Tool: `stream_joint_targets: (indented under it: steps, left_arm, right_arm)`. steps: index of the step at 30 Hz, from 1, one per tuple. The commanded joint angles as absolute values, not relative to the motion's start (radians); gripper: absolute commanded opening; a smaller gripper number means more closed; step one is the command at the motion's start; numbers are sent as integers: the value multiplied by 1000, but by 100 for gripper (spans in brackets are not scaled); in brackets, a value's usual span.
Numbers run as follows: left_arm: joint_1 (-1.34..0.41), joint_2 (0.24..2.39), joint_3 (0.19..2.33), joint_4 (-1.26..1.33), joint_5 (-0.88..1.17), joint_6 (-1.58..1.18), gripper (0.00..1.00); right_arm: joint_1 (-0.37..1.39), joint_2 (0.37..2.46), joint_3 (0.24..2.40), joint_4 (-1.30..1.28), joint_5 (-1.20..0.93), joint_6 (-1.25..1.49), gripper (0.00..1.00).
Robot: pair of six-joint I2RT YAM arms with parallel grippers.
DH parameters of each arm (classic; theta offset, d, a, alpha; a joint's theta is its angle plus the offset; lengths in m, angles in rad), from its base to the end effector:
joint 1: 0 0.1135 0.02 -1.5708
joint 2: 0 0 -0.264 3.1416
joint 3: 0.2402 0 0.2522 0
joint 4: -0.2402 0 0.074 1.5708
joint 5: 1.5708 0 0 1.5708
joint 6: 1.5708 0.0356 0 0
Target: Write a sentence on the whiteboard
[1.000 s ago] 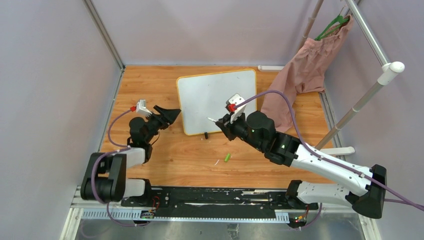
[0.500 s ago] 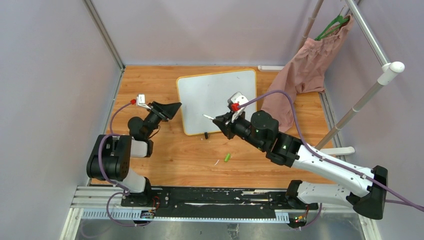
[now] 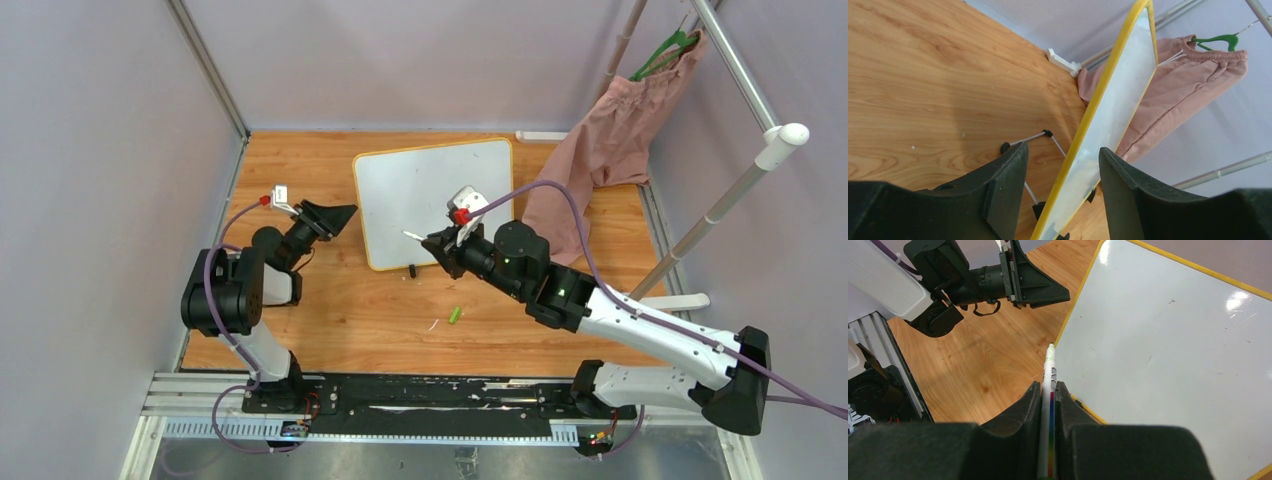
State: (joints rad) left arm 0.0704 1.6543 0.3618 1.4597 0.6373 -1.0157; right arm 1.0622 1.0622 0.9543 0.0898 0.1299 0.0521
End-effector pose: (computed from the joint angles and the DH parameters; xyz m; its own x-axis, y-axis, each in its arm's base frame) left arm 0.2690 -0.0023 0.1746 -0.3619 -0.7102 -0.6038 0.4198 0.4542 -0.7858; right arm 0.1261 0.2167 0.3754 -0.0506 0.0153 -0.9986 -0.8014 0.5960 0.0497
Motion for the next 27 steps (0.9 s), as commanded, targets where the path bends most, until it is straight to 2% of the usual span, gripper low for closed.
stream_joint_targets:
  steps: [1,14,27]
  left_arm:
    - [74,1707,410,1547,697,-1050,58]
    - [38,1734,426,1546,719,-1037,48]
    - [34,1753,423,1547,722,-1038,33]
  right_arm:
    - [1074,1083,971,153,129,31,0]
    - [1070,1247,1060,203,289,71,0]
    - [1045,1429,1171,242,343,50,0]
